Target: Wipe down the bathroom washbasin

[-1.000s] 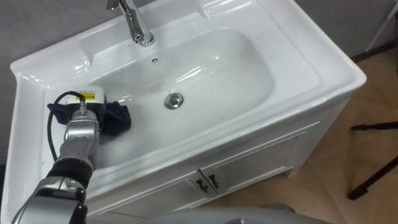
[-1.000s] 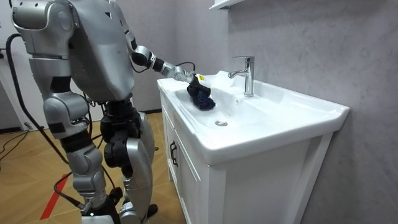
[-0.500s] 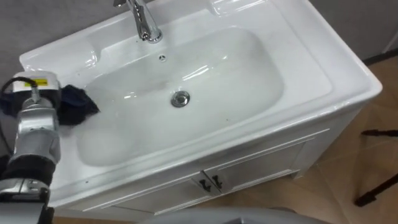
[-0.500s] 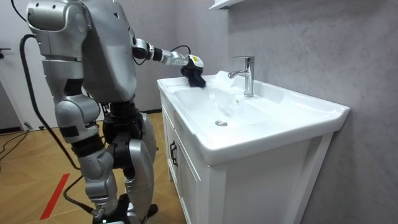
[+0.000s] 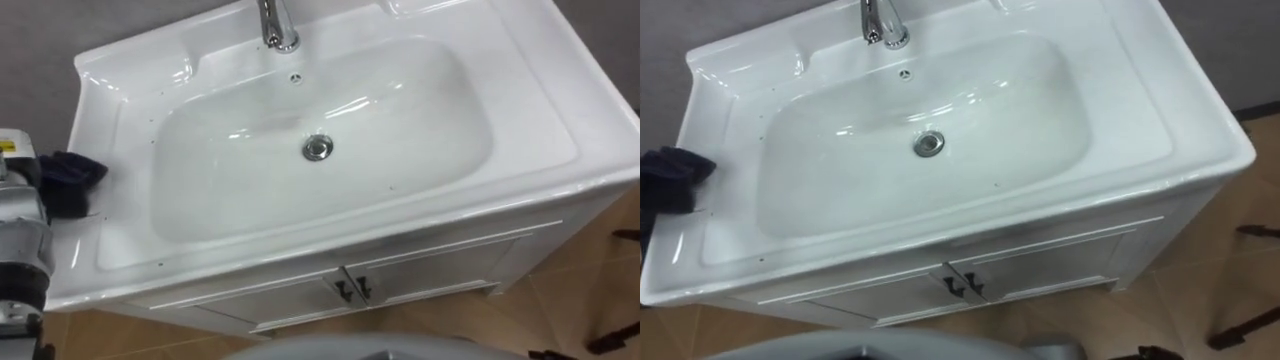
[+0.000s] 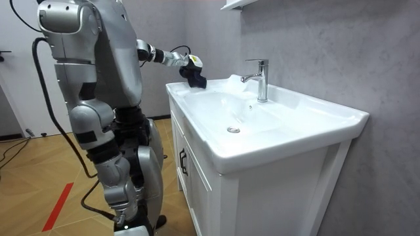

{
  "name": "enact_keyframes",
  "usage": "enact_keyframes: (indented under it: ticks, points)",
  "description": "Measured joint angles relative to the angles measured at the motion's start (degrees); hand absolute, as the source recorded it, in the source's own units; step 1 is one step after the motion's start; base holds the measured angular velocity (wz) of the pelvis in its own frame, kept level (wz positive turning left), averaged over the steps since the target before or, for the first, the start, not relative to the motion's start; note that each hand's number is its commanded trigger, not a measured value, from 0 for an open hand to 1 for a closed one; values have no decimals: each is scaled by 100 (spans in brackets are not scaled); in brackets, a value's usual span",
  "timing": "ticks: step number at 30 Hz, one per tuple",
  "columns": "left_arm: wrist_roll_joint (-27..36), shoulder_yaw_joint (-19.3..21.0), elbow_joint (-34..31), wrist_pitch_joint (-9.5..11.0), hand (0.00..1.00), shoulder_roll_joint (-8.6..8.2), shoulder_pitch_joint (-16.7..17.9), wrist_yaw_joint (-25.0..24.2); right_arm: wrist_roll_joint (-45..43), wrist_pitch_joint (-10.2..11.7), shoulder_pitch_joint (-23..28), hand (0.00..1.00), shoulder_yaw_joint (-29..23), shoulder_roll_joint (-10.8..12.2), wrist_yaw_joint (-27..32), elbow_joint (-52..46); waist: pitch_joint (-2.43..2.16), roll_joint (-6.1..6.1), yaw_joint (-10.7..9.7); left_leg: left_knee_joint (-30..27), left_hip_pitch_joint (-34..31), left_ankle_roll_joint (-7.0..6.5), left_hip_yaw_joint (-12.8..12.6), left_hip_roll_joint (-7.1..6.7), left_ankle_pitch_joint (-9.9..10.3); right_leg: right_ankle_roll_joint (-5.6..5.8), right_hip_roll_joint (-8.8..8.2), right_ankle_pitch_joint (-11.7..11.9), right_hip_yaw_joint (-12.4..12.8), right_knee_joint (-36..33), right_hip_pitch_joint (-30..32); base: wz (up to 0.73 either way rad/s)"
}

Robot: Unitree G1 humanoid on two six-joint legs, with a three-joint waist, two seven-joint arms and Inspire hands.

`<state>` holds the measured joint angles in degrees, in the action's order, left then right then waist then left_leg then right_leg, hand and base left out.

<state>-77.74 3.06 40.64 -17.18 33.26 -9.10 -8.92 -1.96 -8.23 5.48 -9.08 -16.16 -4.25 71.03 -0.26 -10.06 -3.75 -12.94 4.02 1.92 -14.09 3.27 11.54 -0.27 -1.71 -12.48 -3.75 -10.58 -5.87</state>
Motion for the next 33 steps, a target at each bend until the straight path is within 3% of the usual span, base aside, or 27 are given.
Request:
enact_keyframes:
  ticks: [1, 6, 11, 12, 14, 16, 18, 20, 24, 29, 33]
  points:
    - [209, 70, -1, 7, 100, 0, 0, 56, 140, 51, -8, 0, -1, -1, 22, 0, -25, -36, -1, -6, -22, 0, 30, -2, 0, -2, -2, 0, -47, -3, -11, 17]
    - [1007, 222, -76, 127, 100, 0, 1, 274, 477, 312, 13, 0, 60, -9, 34, 1, -15, -25, 4, 10, -25, -1, 230, -23, -1, -12, -1, 7, -228, 77, -132, 21]
    - [1550, 381, -479, 304, 100, -50, -2, 441, 595, 434, 14, 0, 105, -3, 6, -1, 38, 34, 82, 7, -40, -2, 341, -49, -2, -8, -17, 0, -322, 94, -168, 11]
    - [1795, 397, -563, 346, 100, -57, -2, 567, 619, 468, 12, 0, 110, 6, -15, 5, 65, 73, 68, 4, -44, -3, 377, -61, -2, -1, -24, -7, -353, 98, -183, 13]
    - [2118, 397, -802, 412, 100, -86, -1, 781, 799, 474, 15, 0, 115, 44, -8, 21, 75, 118, 78, -12, -72, -4, 469, -80, -1, 6, -33, -13, -416, 109, -199, 18]
    - [2376, 431, -1075, 509, 100, -171, 5, 1079, 965, 512, 32, 0, 136, 68, 3, 17, 56, 163, 124, -31, -132, -5, 489, -86, -1, 7, -33, -11, -435, 141, -181, 10]
    - [2613, 607, -1467, 664, 100, -418, 13, 1463, 1058, 586, 65, 0, 270, 81, 34, 7, 36, 193, 188, -30, -141, -6, 495, -93, -1, 10, -32, -4, -435, 168, -183, 0]
    - [2812, 631, -1770, 759, 100, -548, 19, 1720, 1058, 632, 100, 0, 360, 99, 10, -5, 18, 220, 217, -30, -141, -5, 494, -92, -1, 10, -30, -4, -439, 179, -190, 0]
    - [2886, 636, -2355, 1078, 100, -755, 28, 2234, 1149, 649, 131, 0, 480, 107, -110, -4, 14, 299, 255, -15, -97, -5, 496, -91, -1, 8, -28, -3, -440, 182, -223, 0]
    - [2888, 641, -2617, 1362, 100, -831, 28, 2648, 1191, 656, 133, 0, 558, 131, -257, -3, -11, 400, 255, -19, -92, -4, 498, -89, 0, 5, -26, -1, -435, 181, -224, 0]
    - [3091, 641, -2617, 1384, 100, -832, 28, 2792, 1310, 657, 140, 0, 565, 137, -301, 5, -12, 407, 258, -22, -95, -4, 501, -88, 2, 2, -27, 2, -446, 178, -225, 0]
